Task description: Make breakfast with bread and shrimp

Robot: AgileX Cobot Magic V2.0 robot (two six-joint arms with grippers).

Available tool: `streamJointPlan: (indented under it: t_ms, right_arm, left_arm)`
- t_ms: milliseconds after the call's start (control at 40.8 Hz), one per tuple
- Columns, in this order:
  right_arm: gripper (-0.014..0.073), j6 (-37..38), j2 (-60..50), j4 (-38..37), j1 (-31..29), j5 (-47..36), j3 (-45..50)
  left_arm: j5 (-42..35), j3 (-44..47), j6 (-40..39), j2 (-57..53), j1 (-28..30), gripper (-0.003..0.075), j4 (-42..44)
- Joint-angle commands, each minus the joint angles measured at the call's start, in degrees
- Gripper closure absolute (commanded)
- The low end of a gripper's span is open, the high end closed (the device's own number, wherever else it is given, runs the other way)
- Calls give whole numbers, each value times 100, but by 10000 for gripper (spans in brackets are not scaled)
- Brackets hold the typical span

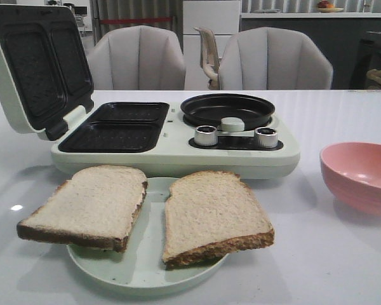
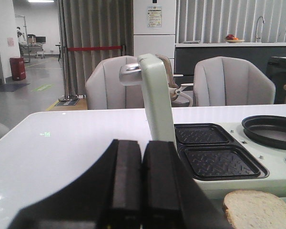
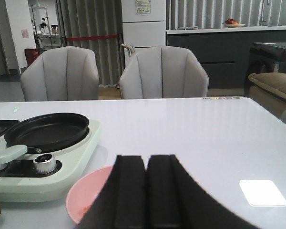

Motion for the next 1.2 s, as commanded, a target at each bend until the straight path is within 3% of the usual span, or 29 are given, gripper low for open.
streamJointPlan:
  t_ms: [0, 859, 1031, 1178]
  right_arm:
    - [549, -22, -123, -11, -16, -524, -100]
    - [549, -22, -123, -6, -16, -549, -128]
    - [549, -22, -123, -6, -16, -124, -698]
    - [549, -22, 12, -6, -16, 682, -1680]
  left_arm:
    - [-509, 30, 1, -121, -3, 619, -23]
    - [-550, 30, 1, -121, -3, 619, -23]
    - [-1101, -188, 1, -121, -16, 619, -43]
    - [-408, -1066, 1, -39, -16, 619, -43]
